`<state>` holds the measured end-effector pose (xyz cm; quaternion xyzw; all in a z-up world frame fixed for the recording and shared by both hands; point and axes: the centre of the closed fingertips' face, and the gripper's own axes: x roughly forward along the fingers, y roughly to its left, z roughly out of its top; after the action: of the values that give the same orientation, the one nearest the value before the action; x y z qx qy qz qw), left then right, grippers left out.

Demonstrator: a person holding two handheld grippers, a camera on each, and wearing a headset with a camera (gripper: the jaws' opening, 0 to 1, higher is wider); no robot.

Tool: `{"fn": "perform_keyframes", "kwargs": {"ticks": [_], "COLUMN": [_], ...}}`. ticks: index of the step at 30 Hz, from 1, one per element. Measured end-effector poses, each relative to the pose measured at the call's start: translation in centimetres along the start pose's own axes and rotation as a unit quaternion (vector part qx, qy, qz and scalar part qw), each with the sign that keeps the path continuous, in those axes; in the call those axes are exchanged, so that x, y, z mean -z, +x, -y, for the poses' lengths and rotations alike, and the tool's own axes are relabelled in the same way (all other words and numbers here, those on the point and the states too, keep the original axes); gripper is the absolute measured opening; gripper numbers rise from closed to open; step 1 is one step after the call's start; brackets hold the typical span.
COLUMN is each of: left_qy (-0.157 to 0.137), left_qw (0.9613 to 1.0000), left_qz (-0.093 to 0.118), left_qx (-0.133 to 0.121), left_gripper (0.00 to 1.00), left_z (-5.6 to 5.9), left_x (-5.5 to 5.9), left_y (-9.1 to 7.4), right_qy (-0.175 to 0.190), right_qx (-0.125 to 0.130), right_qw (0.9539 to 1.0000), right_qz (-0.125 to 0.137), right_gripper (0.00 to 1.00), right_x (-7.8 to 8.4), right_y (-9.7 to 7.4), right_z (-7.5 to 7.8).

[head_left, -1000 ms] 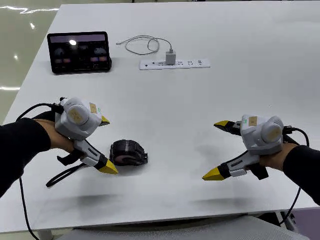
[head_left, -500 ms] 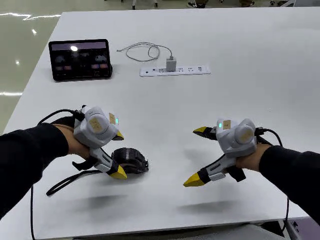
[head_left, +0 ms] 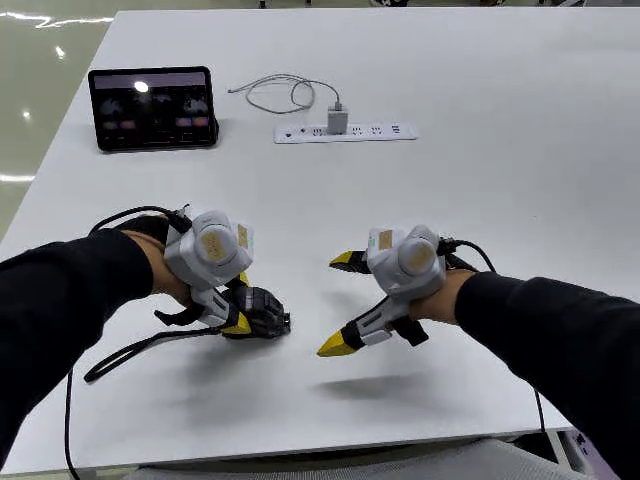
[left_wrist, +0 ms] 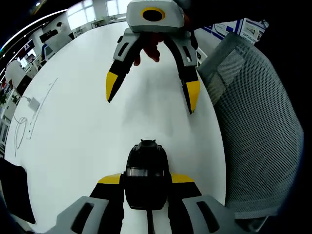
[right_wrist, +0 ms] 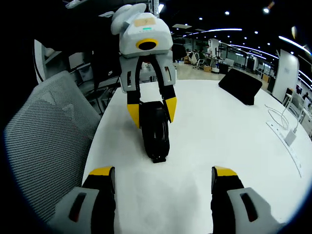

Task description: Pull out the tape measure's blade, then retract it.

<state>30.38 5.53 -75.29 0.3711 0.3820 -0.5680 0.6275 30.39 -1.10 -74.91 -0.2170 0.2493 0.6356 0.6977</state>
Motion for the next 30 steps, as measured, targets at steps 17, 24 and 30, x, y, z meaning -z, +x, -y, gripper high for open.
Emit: {"fn": "perform_keyframes", "kwargs": {"ticks": [17,24,30], "left_qy": [-0.006,-0.008,-0.013], "left_qw": [0.9999,0.9999,0.9999], "left_qz": [0.007,0.009,0.009], "left_qx": [-0.005,-0.003,-0.003], "left_gripper": [0.30,0.30,0.30], "left_z": [0.2,0.3,0.3], "left_x": [-0.1,-0.1,0.0], "left_y": [0.0,0.0,0.0], "right_qy": [-0.051,-0.043,-0.066], "right_qx": [-0.014,-0.024,-0.041], "right_qw": [0.9975,0.9974,0.9948], "right_qz": [-0.046,-0.053,-0.067], "right_gripper": [0.22,0.12,0.10], "right_x": [0.4,0.4,0.4], "right_y": [4.6,5.0,5.3], "right_z": [-1.1,-0.6,-0.8]}}
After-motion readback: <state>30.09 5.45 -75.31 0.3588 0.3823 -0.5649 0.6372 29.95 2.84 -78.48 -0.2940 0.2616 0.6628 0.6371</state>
